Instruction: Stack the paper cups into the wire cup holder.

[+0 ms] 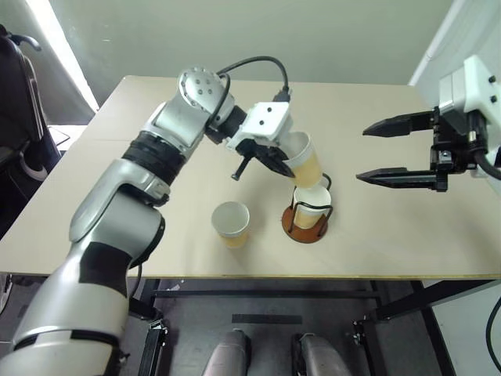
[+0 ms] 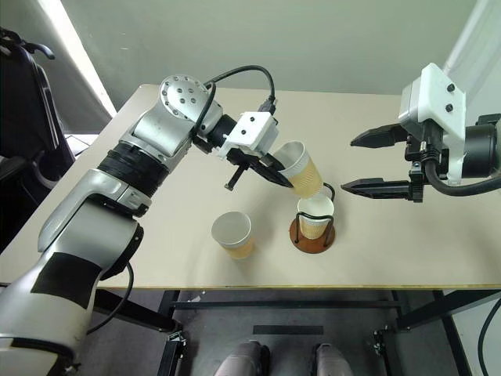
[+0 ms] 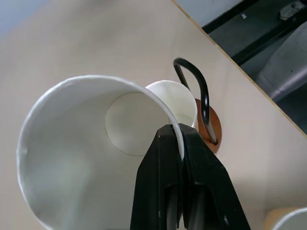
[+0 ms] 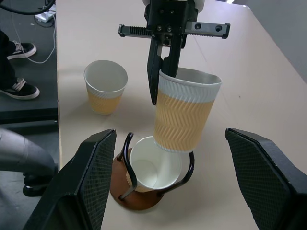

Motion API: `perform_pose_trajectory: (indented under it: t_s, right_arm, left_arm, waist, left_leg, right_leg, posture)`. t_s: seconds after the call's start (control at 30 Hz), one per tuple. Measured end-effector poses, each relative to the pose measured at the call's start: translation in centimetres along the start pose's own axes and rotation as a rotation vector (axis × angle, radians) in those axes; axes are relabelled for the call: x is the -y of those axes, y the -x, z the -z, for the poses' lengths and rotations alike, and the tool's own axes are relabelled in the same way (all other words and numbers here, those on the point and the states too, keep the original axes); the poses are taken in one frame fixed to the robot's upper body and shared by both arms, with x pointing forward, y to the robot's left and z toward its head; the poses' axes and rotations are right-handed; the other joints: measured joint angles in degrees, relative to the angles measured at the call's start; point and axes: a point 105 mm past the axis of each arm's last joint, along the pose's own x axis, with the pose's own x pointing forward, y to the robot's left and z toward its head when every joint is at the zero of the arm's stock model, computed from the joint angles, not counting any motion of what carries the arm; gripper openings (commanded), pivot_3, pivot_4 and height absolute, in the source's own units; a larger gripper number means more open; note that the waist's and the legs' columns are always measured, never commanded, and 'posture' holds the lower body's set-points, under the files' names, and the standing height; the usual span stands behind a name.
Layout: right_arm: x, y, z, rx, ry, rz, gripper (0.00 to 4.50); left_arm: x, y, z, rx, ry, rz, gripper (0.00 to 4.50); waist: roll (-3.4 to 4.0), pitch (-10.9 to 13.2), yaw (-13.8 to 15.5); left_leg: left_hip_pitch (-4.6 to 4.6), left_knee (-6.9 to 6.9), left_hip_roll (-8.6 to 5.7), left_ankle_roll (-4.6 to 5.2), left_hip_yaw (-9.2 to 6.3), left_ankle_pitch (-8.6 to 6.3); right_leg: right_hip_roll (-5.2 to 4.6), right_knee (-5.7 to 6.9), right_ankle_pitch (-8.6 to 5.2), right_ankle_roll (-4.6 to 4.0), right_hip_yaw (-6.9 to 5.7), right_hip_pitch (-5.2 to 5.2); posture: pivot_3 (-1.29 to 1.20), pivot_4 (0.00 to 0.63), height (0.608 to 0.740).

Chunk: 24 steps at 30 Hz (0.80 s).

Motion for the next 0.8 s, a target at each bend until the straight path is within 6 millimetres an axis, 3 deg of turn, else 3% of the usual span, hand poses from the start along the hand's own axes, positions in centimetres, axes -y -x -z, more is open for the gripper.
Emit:
perform_pose_trajectory:
  t_s: [0.33,0.8]
  right_arm:
    - [0.0,0.2,0.0,-0.003,-0.004,0.011,3.67]
    - [-0.1,0.1,0.6,-0.011,-0.024,0.012,3.67]
  left_arm:
    - [-0.3,0.0,-2.7,0.092,-0.007,0.018,0.02]
    - [-0.7,-1.7,-1.1,-0.01,-0.095,0.026,0.02]
  waist:
    - [0.0,0.0,0.1]
    - [0.0,0.0,0.2]
  left_leg:
    - [-0.06,0.16,-0.02,0.07,0.02,-0.04]
    - [-0.08,0.16,-0.05,0.11,0.08,-0.06]
  right_leg:
    - [-0.06,-0.03,0.09,0.15,0.08,0.02]
    - [-0.03,-0.04,0.1,0.21,0.09,0.01]
  posture:
    - [0.0,0.15,0.74]
    - [0.0,0.15,0.74]
